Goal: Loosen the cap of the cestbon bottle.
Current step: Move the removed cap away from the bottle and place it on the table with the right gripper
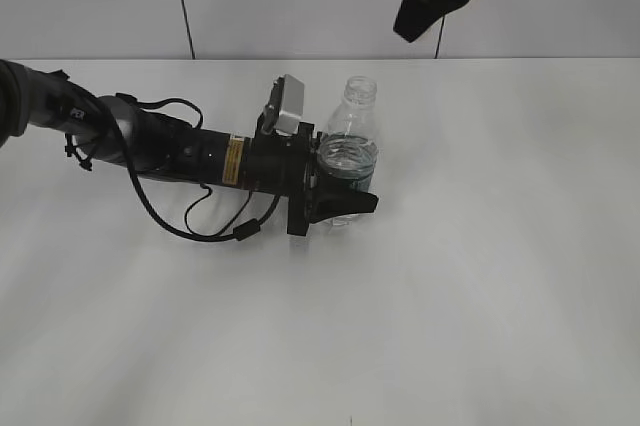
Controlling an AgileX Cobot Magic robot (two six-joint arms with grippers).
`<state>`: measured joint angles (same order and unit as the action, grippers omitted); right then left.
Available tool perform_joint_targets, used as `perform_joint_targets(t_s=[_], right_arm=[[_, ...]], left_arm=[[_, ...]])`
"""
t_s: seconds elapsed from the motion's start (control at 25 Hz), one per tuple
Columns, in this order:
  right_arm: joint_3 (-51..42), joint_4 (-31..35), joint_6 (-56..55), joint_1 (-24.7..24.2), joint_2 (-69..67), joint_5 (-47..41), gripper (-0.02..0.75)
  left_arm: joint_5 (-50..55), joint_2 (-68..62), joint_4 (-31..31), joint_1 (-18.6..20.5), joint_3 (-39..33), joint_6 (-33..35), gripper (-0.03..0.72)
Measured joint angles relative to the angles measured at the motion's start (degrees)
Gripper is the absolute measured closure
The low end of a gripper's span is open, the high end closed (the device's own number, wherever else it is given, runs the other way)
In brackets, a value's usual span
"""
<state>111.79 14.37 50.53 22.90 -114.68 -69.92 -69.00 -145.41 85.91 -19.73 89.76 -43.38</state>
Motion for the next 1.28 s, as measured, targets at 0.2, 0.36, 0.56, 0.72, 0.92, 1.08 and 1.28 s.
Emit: perform_joint_targets(t_s=[0.2, 0.36, 0.56, 0.72, 0.92, 1.08, 1.28], right_arm=[[0.0, 0.0, -14.4, -7.4, 0.0, 2.0, 0.447], [-2.7, 1.6, -20.8, -13.2, 0.0, 4.2, 0.447], [-10.6, 2.7, -23.5, -16.2, -0.1, 8.1, 0.447], [-16.4, 3.0, -24.2, -16.2, -0.2, 12.9, 0.447], [-21.9, 3.1, -26.2, -16.2, -0.4, 18.1, 0.447], [-24.7, 3.1, -28.7, -16.2, -2.4, 20.2, 0.447], [-25.4, 3.1, -31.1, -16.2, -5.8, 22.4, 0.447]], left_arm=[[0.9, 0.0, -2.3, 0.0, 0.0, -0.1, 0.28], [1.2, 0.0, -4.6, 0.0, 0.0, -0.1, 0.28], [1.3, 0.0, -5.9, 0.0, 0.0, -0.1, 0.28], [1.3, 0.0, -6.0, 0.0, 0.0, -0.1, 0.28], [1.3, 0.0, -6.0, 0.0, 0.0, -0.2, 0.28], [1.3, 0.0, -5.8, 0.0, 0.0, -0.2, 0.28], [1.3, 0.0, -5.8, 0.0, 0.0, -0.2, 0.28]])
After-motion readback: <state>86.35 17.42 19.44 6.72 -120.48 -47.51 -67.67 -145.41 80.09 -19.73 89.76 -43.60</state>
